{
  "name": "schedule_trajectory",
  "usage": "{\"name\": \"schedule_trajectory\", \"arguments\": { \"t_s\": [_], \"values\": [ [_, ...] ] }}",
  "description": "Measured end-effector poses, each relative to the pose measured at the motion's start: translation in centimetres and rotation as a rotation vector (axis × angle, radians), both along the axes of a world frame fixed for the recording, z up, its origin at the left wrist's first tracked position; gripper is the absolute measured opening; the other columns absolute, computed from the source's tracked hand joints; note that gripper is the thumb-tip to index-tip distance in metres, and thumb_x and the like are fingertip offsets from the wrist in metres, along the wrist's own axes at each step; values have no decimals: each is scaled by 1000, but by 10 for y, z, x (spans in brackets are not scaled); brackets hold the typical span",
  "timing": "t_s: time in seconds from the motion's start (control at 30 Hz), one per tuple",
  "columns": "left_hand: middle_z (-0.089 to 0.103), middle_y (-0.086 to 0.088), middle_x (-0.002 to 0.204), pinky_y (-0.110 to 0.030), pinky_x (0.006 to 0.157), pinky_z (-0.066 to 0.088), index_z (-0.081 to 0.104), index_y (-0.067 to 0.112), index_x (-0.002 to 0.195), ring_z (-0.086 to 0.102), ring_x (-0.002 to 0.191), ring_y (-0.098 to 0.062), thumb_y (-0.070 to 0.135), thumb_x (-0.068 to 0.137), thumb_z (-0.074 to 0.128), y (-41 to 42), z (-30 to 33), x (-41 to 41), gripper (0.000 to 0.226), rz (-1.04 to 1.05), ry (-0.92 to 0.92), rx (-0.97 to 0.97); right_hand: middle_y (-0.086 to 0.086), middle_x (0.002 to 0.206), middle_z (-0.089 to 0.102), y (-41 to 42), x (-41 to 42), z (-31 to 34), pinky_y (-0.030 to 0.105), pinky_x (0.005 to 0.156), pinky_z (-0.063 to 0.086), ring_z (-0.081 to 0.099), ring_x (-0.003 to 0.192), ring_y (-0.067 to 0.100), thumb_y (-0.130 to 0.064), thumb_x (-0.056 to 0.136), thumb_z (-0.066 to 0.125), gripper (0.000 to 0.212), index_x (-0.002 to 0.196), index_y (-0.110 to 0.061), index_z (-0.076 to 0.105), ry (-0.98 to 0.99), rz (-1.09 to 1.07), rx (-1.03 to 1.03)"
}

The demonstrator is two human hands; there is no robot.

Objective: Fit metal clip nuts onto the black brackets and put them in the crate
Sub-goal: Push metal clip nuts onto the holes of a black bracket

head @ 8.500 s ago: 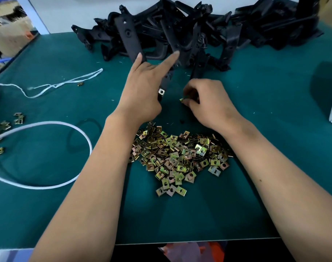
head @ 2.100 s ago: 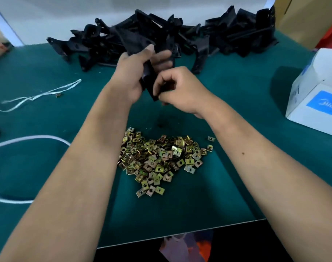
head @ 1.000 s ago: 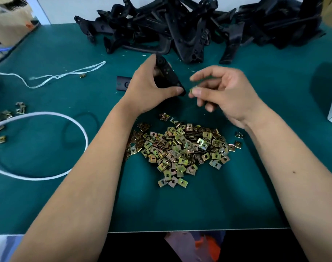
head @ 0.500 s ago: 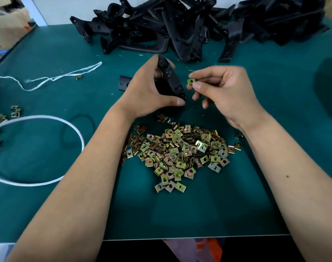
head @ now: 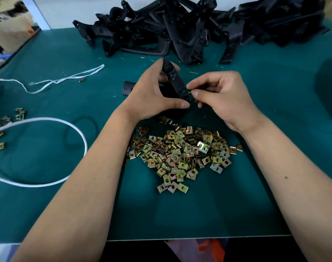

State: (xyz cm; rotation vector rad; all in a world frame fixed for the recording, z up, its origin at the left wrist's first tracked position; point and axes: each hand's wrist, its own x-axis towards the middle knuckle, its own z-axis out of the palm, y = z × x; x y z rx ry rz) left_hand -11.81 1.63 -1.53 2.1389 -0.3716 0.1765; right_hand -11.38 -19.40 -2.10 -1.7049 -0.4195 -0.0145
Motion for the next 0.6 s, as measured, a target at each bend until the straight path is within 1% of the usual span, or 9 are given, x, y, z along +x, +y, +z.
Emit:
{"name": "schedule_trajectory", "arguments": {
  "t_s": [0.07,0.17,0.33,0.47,0.6],
  "values": [
    [67,4,115,-38,103,49,55,19,128,63,110,-13,48,58,94,0,0,0,84,1,-7,7,7,82,75,2,-1,0,24,60,54,67,69,17,5,86,74,21,92,-15,76,11,13,31],
    [67,4,114,-38,103,50,55,18,128,63,110,-14,48,58,93,-1,0,0,85,-1,-6,1,0,76,73,4,0,-1,23,59,54,67,68,14,6,86,75,19,92,-13,73,31,-13,71],
    [66,6,112,-37,102,50,54,19,127,64,109,-14,45,60,95,0,-1,0,82,-2,-4,-6,3,75,74,2,1,0,23,60,54,68,67,15,7,84,75,18,90,-10,74,44,-44,155],
    [67,7,111,-35,102,49,55,18,128,64,109,-12,44,61,95,0,-1,0,83,2,-5,-6,4,73,73,1,1,0,23,61,54,68,67,15,6,84,76,17,89,-9,74,46,-21,145],
    [66,7,113,-37,104,49,54,19,129,63,110,-12,42,61,95,0,0,0,83,10,-2,3,3,72,73,2,2,0,23,61,54,68,66,15,7,83,77,16,88,-8,74,36,-25,139]
  ]
}}
